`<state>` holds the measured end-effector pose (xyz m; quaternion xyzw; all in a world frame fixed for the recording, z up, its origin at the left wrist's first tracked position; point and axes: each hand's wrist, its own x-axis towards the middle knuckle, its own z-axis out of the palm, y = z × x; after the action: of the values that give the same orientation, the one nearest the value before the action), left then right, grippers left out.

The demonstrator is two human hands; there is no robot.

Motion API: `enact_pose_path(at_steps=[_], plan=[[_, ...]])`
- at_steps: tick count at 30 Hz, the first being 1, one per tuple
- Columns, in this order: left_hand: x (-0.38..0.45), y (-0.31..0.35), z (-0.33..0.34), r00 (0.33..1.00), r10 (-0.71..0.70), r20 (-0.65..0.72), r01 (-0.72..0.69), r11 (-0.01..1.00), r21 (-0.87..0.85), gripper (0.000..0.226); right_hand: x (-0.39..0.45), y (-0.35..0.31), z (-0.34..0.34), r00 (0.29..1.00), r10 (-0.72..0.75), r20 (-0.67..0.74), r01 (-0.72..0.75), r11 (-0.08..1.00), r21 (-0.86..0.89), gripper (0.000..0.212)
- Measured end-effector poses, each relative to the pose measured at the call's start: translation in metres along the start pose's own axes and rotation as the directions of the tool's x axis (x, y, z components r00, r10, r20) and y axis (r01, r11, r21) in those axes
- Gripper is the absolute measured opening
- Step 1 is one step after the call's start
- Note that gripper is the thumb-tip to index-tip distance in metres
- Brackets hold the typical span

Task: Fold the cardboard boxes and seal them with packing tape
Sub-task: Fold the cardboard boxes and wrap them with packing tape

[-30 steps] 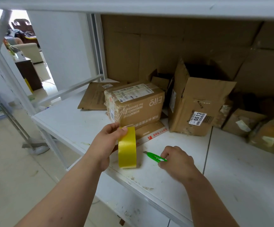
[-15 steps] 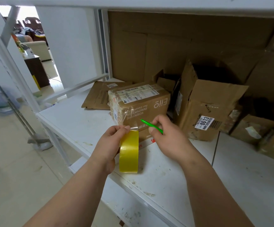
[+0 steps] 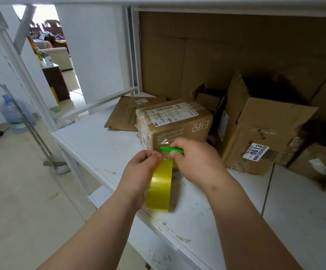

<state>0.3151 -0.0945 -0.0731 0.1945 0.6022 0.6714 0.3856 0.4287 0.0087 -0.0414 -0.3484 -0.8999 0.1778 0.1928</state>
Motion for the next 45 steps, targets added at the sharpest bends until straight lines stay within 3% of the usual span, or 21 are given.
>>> enact_pose_path(at_steps=[14,36,41,45], plan=[[0.0,0.001,0.001,1.0,0.005,-0.01,-0.004,0.999,0.043,0.011,0.006,0.001,-0.002,1.0,-0.003,-0.008,0.003,0.999,0.05,0.015],[0.0,0.002,0.002,1.0,0.012,0.0,-0.012,0.993,0.115,0.008,0.022,-0.019,-0.006,0.993,-0.115,-0.001,0.113,0.973,-0.202,0.008],[0.0,0.004,-0.001,1.0,-0.002,-0.011,0.004,0.991,0.137,0.01,0.021,0.001,-0.005,0.997,-0.059,-0.043,0.051,0.986,-0.159,0.011],[0.001,0.003,-0.001,1.0,0.006,-0.026,-0.002,0.99,0.144,0.012,0.019,0.025,-0.008,0.997,0.048,-0.058,-0.061,0.967,-0.248,0.01]])
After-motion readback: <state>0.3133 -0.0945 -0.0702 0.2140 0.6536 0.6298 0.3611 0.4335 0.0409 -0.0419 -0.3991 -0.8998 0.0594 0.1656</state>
